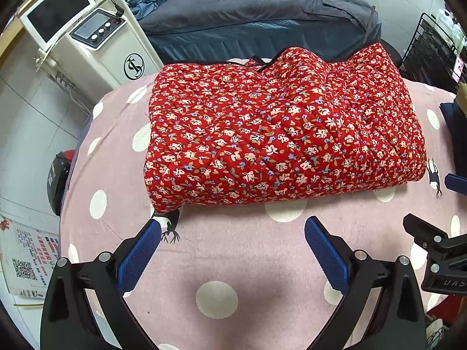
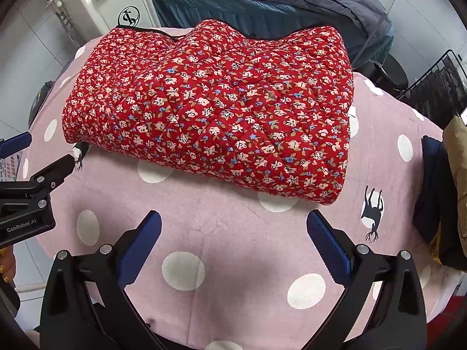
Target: Fold large clothes
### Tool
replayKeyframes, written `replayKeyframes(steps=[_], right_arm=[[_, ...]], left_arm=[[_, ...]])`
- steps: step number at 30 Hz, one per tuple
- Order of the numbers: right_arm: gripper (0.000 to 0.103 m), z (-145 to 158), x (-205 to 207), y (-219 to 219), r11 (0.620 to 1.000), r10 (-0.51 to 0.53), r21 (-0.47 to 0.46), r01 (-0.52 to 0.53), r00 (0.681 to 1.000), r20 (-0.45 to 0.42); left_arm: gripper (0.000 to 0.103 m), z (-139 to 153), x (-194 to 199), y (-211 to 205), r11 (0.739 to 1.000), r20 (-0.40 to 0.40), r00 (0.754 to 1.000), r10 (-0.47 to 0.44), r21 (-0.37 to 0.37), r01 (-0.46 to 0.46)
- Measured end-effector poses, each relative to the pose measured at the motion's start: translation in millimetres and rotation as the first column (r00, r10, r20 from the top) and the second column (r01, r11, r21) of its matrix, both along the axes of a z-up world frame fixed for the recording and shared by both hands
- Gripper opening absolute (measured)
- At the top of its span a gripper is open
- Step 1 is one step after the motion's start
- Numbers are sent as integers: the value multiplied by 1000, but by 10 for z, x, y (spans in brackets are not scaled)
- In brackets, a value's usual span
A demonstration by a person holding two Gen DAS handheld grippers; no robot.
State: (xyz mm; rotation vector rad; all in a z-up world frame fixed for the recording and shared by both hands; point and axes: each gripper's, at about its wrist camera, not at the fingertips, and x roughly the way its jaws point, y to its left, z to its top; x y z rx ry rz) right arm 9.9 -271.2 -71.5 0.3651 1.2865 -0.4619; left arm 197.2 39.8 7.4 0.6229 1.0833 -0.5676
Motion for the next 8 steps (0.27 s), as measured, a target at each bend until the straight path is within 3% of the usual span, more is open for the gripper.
replayKeyframes(steps=[8], right_arm=[[98,-20,-8,8,1000,-3,6,3,1000,-2]], left_arm=[[97,-31,-15,2,1000,-13,1000,6,10,-6]])
